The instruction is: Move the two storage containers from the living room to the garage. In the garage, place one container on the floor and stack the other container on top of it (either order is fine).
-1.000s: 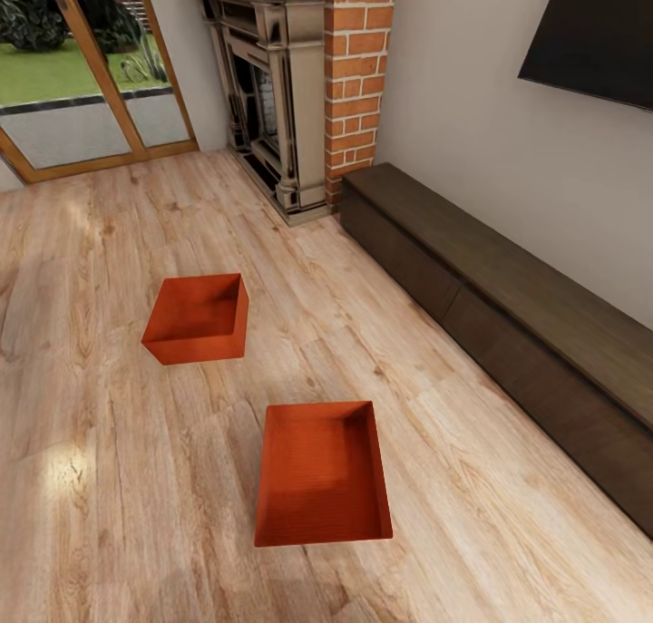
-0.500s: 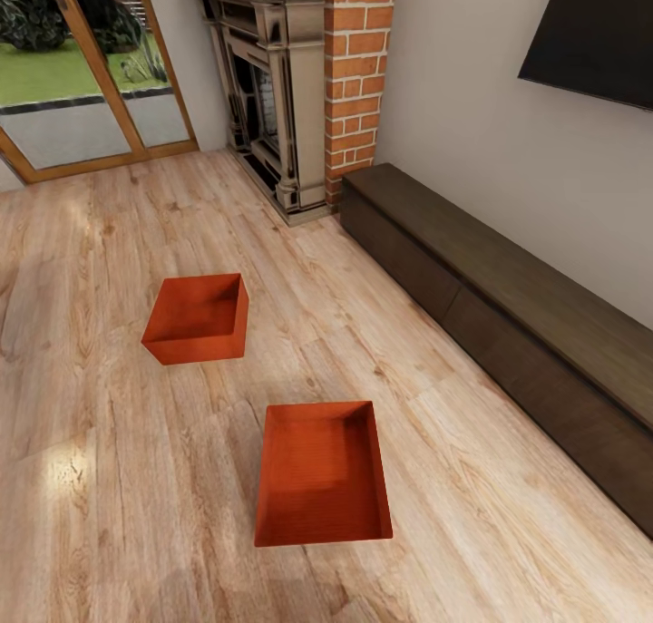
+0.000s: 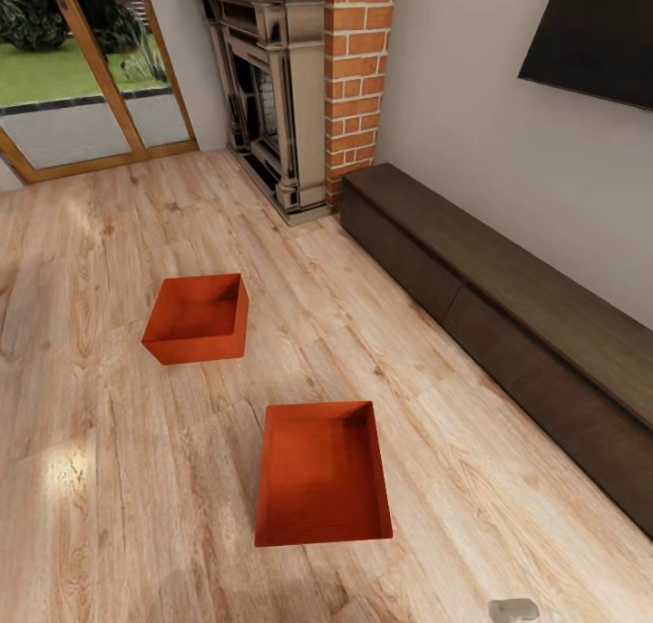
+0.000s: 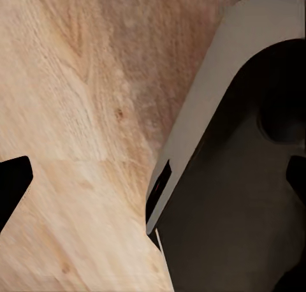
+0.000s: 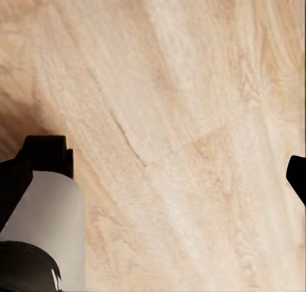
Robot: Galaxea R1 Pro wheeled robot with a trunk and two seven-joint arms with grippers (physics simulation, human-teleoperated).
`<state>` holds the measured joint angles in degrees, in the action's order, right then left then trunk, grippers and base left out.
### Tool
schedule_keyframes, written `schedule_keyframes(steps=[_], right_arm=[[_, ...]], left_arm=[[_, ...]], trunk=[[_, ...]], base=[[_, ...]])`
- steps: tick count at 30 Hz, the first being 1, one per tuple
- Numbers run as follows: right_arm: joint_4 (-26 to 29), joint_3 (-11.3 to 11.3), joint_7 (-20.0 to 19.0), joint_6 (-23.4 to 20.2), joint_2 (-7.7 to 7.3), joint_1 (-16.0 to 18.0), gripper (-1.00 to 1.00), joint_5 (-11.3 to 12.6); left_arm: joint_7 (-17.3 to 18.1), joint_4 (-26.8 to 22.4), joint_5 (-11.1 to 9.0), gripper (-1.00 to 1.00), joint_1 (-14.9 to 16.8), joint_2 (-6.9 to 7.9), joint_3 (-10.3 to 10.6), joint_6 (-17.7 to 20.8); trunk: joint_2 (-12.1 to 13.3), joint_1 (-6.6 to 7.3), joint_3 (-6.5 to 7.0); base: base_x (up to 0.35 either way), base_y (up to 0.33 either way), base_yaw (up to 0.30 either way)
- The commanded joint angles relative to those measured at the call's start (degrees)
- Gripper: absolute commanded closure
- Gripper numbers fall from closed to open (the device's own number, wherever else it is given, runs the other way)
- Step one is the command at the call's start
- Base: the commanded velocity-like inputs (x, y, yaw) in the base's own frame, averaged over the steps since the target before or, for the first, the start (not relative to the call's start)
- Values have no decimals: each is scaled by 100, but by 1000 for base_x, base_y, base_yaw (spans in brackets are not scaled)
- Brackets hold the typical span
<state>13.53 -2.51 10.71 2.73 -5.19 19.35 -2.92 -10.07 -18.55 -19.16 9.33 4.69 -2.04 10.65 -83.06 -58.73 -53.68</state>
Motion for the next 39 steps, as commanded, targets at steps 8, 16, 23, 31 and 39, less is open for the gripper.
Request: schedule_keyframes(steps=[8, 16, 23, 31, 39], right_arm=[[-82, 27, 249, 358, -4, 891, -100, -16], [-424, 2, 272, 404, 627, 1779, -100, -64], [-508, -57, 250, 630, 1118, 1838, -100, -82], [-901, -56, 208, 836, 1152, 1869, -100, -141], [-1033, -39, 204, 979, 1162, 1897, -100, -187]], left_arm=[[-93, 213, -37, -100, 934, 26, -12, 133], [-107, 174, -19, -100, 1869, -122, -14, 463], [-107, 147, 52, -100, 2068, -684, 29, 209], [-101, 140, 608, -100, 2091, -1016, 62, -491], [-100, -161, 2049, -100, 2093, -1407, 63, -729]], trunk=[[-2, 0, -4], [-2, 0, -4], [-2, 0, -4], [-2, 0, -4], [-2, 0, -4]], base=[[0, 0, 0], [0, 0, 0], [0, 0, 0], [0, 0, 0], [0, 0, 0]])
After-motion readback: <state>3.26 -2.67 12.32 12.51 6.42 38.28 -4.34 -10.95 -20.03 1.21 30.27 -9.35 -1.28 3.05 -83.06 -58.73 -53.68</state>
